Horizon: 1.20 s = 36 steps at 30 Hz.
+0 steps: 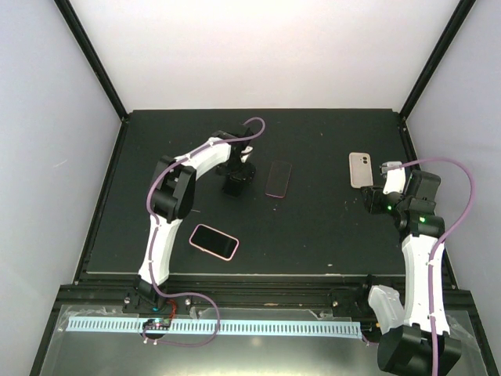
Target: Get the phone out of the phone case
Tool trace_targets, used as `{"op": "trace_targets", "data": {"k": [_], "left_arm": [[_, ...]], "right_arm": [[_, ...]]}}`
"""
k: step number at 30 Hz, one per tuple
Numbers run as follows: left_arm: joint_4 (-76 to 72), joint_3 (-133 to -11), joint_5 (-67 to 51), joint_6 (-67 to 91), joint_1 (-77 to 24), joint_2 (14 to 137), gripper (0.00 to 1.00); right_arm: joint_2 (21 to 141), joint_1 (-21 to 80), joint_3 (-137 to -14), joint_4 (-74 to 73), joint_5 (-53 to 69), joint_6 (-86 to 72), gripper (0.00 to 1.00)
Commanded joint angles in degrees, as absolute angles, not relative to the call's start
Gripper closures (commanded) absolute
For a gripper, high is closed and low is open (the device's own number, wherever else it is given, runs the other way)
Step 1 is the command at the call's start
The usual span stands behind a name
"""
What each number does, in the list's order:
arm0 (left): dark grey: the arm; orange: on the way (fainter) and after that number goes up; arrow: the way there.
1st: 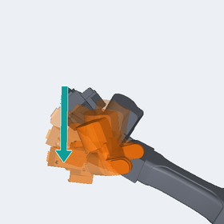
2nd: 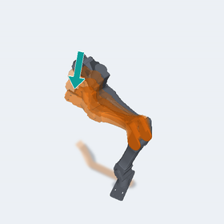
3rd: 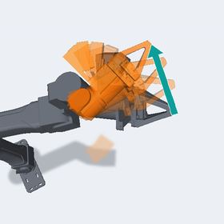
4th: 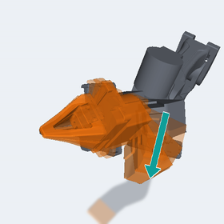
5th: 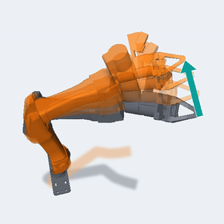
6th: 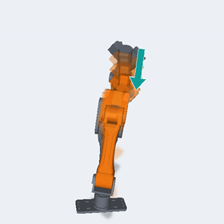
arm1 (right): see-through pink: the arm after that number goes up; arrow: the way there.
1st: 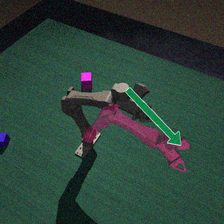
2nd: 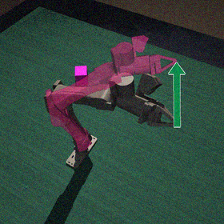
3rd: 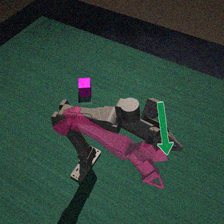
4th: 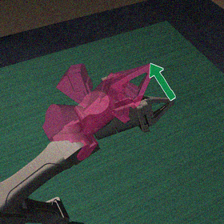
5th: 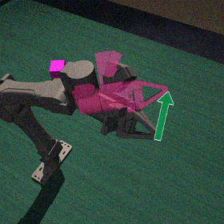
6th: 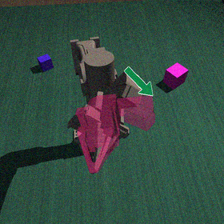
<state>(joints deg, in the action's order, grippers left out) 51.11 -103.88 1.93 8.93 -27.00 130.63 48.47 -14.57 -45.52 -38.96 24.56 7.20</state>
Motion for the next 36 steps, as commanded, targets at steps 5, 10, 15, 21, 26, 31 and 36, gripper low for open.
{"op": "trace_targets", "data": {"k": [5,10,15,21,26,31,36], "left_arm": [[56.7,-108.9,4.6,6.1,-27.2,136.7,0.12],[57.0,-108.8,4.6,6.4,-27.3,137.1,0.33],[47.7,-96.6,5.6,9.0,-31.6,125.7,0.42],[27.4,-75.5,5.5,18.3,-39.0,105.3,0.56],[16.6,-65.1,6.4,27.1,-45.5,91.9,0.58],[9.7,-60.7,8.5,34.3,-50.8,84.3,0.59],[-3.3,-53.2,16.8,38.6,-54.5,76.9,0.67]], "right_arm": [[48.7,-14.9,-47.0,-38.8,25.3,7.8,0.52],[49.0,-14.8,-47.0,-38.8,25.2,7.8,0.52],[49.4,-14.8,-47.2,-38.8,25.4,7.8,0.52],[50.8,-14.8,-47.4,-38.8,25.7,8.4,0.52],[52.1,-14.8,-48.0,-39.7,27.2,9.9,0.53],[47.6,-14.8,-47.9,-41.5,38.5,14.6,0.54],[42.2,-13.1,-47.1,-44.4,58.4,22.1,0.53]]}}
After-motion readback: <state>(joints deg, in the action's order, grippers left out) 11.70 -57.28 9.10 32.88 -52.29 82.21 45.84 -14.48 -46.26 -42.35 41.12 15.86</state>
